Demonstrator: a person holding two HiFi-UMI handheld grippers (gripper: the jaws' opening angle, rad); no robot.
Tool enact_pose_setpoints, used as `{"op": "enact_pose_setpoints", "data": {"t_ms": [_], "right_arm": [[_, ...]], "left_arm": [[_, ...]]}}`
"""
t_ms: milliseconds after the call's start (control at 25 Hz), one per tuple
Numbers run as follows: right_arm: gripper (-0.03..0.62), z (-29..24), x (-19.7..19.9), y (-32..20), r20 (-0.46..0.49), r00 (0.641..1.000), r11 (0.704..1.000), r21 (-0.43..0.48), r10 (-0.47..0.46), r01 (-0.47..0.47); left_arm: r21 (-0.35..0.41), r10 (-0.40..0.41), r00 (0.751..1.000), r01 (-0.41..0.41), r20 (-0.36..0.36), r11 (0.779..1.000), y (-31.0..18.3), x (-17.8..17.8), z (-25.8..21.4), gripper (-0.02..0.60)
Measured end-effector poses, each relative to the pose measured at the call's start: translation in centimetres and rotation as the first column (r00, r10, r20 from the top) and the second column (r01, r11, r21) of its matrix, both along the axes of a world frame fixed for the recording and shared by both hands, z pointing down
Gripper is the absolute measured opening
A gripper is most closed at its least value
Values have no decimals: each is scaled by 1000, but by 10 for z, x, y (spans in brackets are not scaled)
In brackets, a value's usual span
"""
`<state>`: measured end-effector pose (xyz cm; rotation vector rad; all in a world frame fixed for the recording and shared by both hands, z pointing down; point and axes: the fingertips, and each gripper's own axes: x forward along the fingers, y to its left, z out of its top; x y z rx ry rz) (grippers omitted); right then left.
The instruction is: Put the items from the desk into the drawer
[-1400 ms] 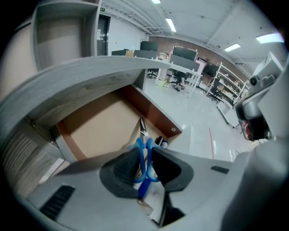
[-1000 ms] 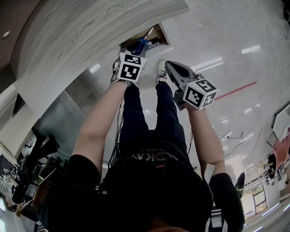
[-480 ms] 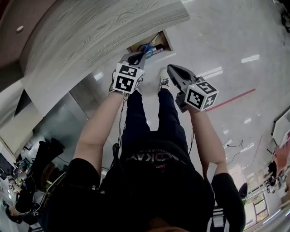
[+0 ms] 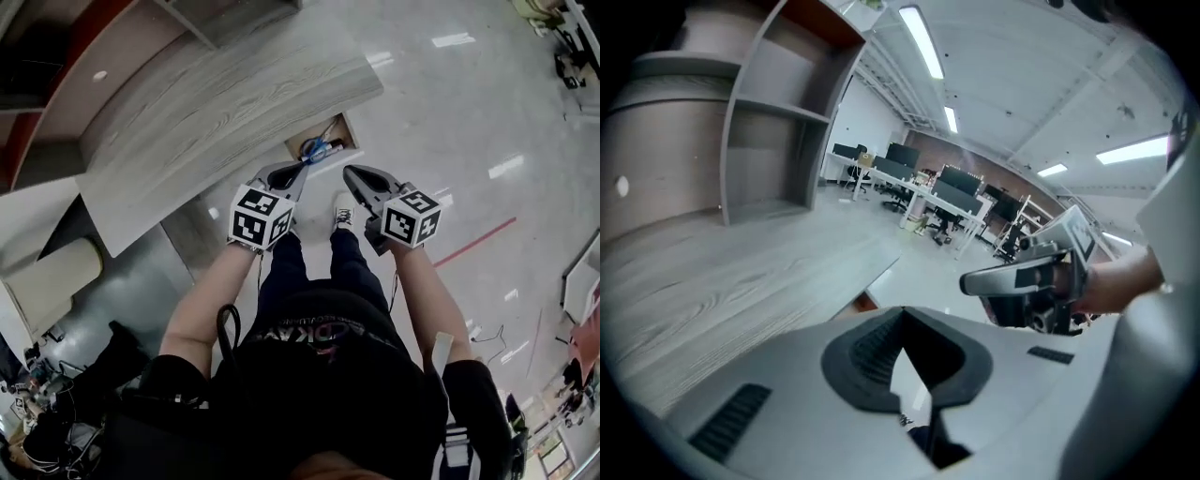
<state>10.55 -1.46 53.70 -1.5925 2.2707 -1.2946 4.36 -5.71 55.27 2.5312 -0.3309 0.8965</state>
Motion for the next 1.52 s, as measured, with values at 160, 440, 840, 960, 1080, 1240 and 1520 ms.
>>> {"op": "enact_pose_setpoints", "data": {"t_ms": [160, 440, 840, 960, 1080, 1240, 1520], "right_arm": [[11, -33, -10, -7, -9, 1000, 999, 45, -15, 16], [11, -124, -39, -14, -30, 996, 974, 209, -86, 90], [11, -201, -80, -14, -76, 982, 919, 348, -172, 187], [11, -198, -84, -14, -95, 978, 916, 344, -185, 207], [11, -192, -89, -13, -86, 975, 917, 332, -203, 220], [11, -191, -87, -14, -56, 978, 922, 326, -201, 208], [11, -185, -86, -13, -47, 978, 930, 305, -203, 208]], "left_arm": [[-45, -1, 998, -2, -58, 999, 13, -10, -37, 11], [-64, 50, 983, -62, -178, 996, 34, -15, -102, 11], [-37, 96, 951, -112, -292, 993, 40, -36, -158, 11], [-11, 67, 950, -74, -305, 997, 30, -38, -164, 11], [-8, 24, 947, -28, -319, 1000, 21, -39, -168, 11], [-21, -8, 951, 2, -310, 1000, 16, -40, -167, 11], [-22, 2, 954, -9, -301, 1000, 17, -36, -164, 11]]}}
